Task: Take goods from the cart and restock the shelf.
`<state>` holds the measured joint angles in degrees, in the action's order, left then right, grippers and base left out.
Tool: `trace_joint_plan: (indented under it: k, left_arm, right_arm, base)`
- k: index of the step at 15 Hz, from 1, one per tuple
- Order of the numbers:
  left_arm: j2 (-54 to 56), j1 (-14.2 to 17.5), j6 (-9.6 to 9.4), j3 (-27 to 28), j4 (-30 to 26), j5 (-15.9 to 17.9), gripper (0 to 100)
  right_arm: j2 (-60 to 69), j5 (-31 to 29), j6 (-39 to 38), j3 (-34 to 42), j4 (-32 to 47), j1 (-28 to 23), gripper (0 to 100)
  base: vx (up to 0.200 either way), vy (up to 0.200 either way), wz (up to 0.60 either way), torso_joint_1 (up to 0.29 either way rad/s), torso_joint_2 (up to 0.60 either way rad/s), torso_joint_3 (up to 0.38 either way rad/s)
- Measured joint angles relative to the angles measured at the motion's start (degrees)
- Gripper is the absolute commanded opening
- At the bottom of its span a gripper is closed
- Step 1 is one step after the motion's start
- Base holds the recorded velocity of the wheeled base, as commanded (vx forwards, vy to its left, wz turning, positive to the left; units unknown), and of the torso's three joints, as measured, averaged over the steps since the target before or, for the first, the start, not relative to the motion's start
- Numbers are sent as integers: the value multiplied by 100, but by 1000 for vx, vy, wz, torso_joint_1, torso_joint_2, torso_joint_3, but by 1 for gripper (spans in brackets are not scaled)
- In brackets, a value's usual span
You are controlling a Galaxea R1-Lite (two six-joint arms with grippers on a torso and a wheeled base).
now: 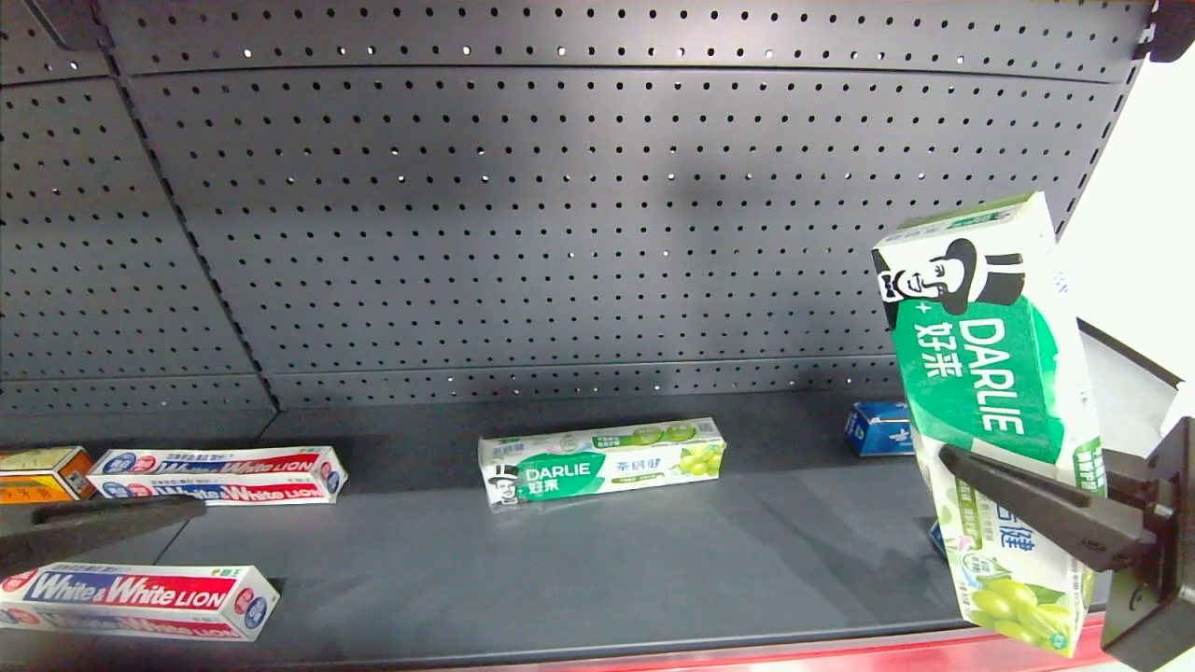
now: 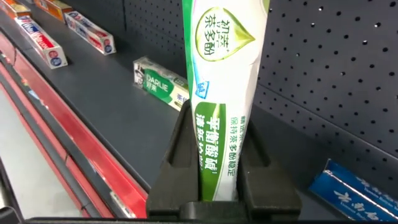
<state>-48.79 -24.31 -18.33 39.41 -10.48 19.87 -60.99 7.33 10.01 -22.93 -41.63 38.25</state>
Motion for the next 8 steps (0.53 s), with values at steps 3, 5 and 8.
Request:
trace_joint_plan:
  k: [3, 5, 8]
  left_arm:
    - [-981, -11, -427, 413, -49, 589, 100]
    - [-1609, 105, -895, 667, -51, 958, 100]
    - [-2494, 235, -1229, 1497, -152, 1376, 100]
  right_arm:
    - [-11, 137, -7, -61, -2, 88, 0]
    - [-15, 316, -9, -90, -9, 111, 0]
    - [-9, 397, -9, -135, -7, 118, 0]
  base:
    - [0, 0, 0, 0, 0, 0]
    - [0, 0, 0, 0, 0, 0]
    - [0, 0, 0, 0, 0, 0]
